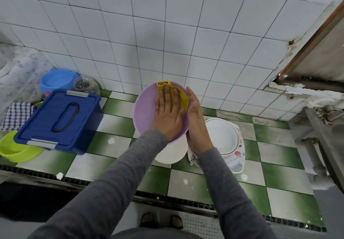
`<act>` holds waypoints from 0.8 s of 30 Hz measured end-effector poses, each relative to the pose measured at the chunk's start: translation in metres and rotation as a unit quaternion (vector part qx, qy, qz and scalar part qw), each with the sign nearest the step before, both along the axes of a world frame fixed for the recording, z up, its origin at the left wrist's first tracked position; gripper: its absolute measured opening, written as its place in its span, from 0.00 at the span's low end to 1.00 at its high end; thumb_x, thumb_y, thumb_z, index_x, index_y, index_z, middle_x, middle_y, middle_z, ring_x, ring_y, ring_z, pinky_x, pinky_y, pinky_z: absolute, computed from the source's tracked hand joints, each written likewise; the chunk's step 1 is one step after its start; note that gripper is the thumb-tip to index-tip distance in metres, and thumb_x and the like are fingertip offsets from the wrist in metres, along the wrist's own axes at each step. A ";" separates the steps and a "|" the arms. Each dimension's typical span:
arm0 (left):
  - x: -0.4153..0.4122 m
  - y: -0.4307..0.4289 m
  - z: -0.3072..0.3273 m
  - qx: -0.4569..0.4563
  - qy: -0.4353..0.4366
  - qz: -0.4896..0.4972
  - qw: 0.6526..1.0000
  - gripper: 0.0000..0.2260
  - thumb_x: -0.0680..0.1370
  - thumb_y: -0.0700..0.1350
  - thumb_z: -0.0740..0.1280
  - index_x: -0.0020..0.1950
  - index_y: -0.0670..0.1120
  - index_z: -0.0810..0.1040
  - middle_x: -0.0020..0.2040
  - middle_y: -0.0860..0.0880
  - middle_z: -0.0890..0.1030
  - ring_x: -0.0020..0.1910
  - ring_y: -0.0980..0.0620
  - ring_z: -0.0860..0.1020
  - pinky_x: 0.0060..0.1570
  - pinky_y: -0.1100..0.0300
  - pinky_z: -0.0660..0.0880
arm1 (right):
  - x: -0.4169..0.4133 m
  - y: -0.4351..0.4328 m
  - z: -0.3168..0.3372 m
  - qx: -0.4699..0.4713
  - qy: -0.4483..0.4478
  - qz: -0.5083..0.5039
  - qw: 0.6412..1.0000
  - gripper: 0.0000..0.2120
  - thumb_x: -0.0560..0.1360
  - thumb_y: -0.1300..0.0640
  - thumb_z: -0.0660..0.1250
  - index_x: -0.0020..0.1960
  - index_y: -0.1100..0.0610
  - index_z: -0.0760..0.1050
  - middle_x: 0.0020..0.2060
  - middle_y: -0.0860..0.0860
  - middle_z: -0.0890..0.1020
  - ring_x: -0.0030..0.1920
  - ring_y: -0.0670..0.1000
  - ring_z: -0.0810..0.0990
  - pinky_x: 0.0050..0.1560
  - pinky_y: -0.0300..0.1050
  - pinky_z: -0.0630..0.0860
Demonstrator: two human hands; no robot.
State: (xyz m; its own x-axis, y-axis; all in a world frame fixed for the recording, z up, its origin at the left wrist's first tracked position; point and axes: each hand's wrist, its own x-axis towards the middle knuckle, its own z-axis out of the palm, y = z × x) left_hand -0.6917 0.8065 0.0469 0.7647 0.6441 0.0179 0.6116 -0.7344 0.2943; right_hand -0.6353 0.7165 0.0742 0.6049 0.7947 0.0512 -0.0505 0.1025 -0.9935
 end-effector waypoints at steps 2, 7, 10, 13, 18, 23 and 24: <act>-0.001 0.003 0.001 -0.015 -0.004 -0.054 0.998 0.29 0.83 0.57 0.36 0.76 0.44 0.26 0.76 0.41 0.25 0.74 0.43 0.25 0.76 0.46 0.33 | -0.001 0.001 -0.003 -0.007 -0.006 0.005 1.000 0.22 0.79 0.32 0.51 0.71 0.32 0.67 0.74 0.45 0.67 0.75 0.47 0.67 0.74 0.57 0.67; -0.010 0.004 0.007 -0.008 -0.007 -0.110 0.994 0.29 0.81 0.59 0.35 0.75 0.47 0.25 0.74 0.43 0.23 0.73 0.47 0.23 0.76 0.51 0.31 | -0.003 0.005 -0.009 -0.012 -0.007 0.004 1.000 0.21 0.80 0.34 0.50 0.71 0.30 0.66 0.75 0.44 0.66 0.75 0.47 0.66 0.75 0.57 0.66; -0.013 0.009 0.008 0.023 0.022 -0.051 0.998 0.26 0.85 0.54 0.40 0.71 0.50 0.22 0.70 0.48 0.21 0.71 0.49 0.23 0.75 0.51 0.29 | 0.000 0.006 -0.009 -0.020 -0.004 0.004 1.000 0.21 0.80 0.32 0.50 0.70 0.30 0.67 0.75 0.43 0.66 0.76 0.48 0.65 0.75 0.58 0.65; -0.013 0.010 0.010 0.078 0.062 0.053 0.994 0.27 0.85 0.53 0.40 0.74 0.47 0.25 0.69 0.48 0.21 0.74 0.47 0.26 0.71 0.51 0.26 | 0.003 0.008 -0.007 -0.006 0.011 -0.007 1.000 0.21 0.80 0.33 0.54 0.70 0.34 0.71 0.75 0.47 0.68 0.75 0.52 0.68 0.74 0.61 0.65; -0.021 0.013 0.015 0.091 0.126 0.065 0.986 0.28 0.85 0.54 0.42 0.78 0.47 0.31 0.78 0.47 0.29 0.78 0.46 0.31 0.74 0.49 0.30 | 0.011 0.005 0.003 0.014 0.006 -0.054 0.998 0.26 0.75 0.27 0.59 0.67 0.37 0.75 0.72 0.53 0.71 0.72 0.56 0.72 0.72 0.60 0.68; -0.030 0.014 0.022 0.054 0.159 -0.046 0.985 0.27 0.85 0.52 0.44 0.82 0.48 0.40 0.81 0.46 0.35 0.79 0.48 0.35 0.76 0.50 0.35 | 0.022 0.006 0.019 0.022 -0.032 -0.083 0.996 0.24 0.74 0.26 0.57 0.64 0.34 0.76 0.68 0.53 0.73 0.69 0.55 0.74 0.69 0.61 0.71; -0.031 0.014 0.024 0.030 0.167 -0.071 0.983 0.26 0.85 0.51 0.45 0.82 0.49 0.41 0.81 0.46 0.36 0.80 0.48 0.37 0.77 0.51 0.37 | 0.025 0.007 0.020 0.022 -0.041 -0.084 0.995 0.24 0.73 0.25 0.57 0.63 0.34 0.77 0.67 0.53 0.74 0.68 0.55 0.74 0.69 0.61 0.71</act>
State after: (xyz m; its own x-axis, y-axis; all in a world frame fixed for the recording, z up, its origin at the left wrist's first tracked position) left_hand -0.7228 0.8201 0.0710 0.8166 0.5358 -0.2148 0.5568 -0.8292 0.0488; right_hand -0.6108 0.7234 0.0938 0.7208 0.6792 0.1385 0.0512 0.1471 -0.9878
